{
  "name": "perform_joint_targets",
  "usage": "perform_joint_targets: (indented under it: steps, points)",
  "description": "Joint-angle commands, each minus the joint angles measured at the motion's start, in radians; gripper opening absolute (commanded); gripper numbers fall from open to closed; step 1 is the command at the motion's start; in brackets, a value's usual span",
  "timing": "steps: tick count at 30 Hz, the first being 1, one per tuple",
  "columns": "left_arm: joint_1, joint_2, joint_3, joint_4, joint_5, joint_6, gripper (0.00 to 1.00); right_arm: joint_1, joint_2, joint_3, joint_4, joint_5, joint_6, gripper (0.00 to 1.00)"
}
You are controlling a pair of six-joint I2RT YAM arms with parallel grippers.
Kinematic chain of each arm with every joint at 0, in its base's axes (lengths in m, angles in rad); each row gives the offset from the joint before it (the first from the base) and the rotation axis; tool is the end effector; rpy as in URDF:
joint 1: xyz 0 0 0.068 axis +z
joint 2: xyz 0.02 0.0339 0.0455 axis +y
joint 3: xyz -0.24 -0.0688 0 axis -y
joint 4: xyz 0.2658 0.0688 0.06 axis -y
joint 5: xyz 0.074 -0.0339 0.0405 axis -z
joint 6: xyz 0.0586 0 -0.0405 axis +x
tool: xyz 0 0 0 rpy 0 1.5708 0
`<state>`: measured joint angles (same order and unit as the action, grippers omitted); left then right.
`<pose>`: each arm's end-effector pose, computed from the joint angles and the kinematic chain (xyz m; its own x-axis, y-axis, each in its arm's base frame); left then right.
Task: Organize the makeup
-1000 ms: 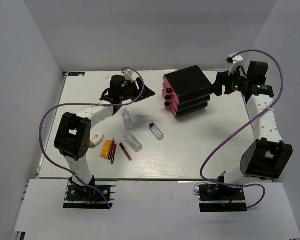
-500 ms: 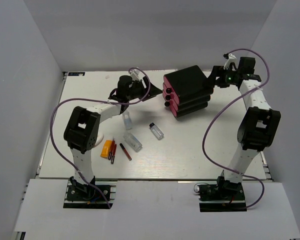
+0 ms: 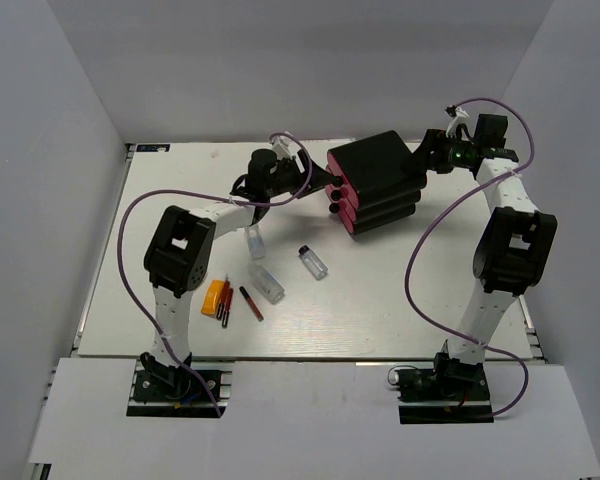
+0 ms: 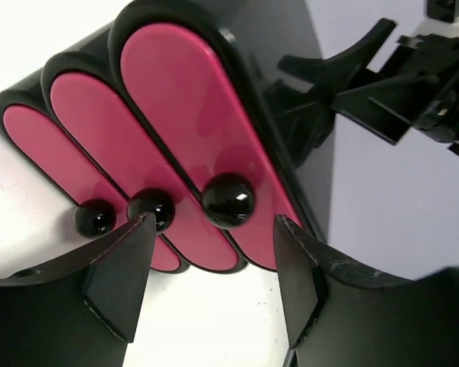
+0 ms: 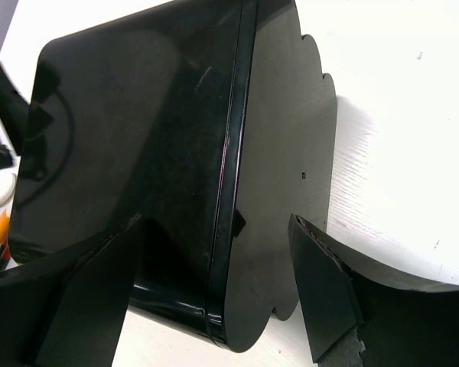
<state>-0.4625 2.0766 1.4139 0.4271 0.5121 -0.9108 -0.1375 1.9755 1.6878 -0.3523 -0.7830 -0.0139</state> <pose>0.4386 -0.2507 0.1780 -0.7722 -0.3845 -0.5058 0.3349 0.4302 -0.8383 0.4802 -0.0247 0.2472 -0.5851 0.0710 -0.8079 -0.4715 0.7807 0.4101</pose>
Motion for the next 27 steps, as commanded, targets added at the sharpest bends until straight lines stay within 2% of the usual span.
perform_joint_targets:
  steps: [1,19,27]
  points:
    - [-0.022,0.010,0.046,0.016,-0.006,-0.013,0.73,-0.002,0.016,0.029,0.022,-0.032,0.005,0.80]
    - [-0.041,0.069,0.049,0.111,-0.035,-0.073,0.73,-0.004,0.023,0.000,0.027,-0.045,0.005,0.75]
    - [-0.050,0.074,0.046,0.118,-0.072,-0.068,0.66,-0.004,0.022,-0.013,0.021,-0.045,0.002,0.74]
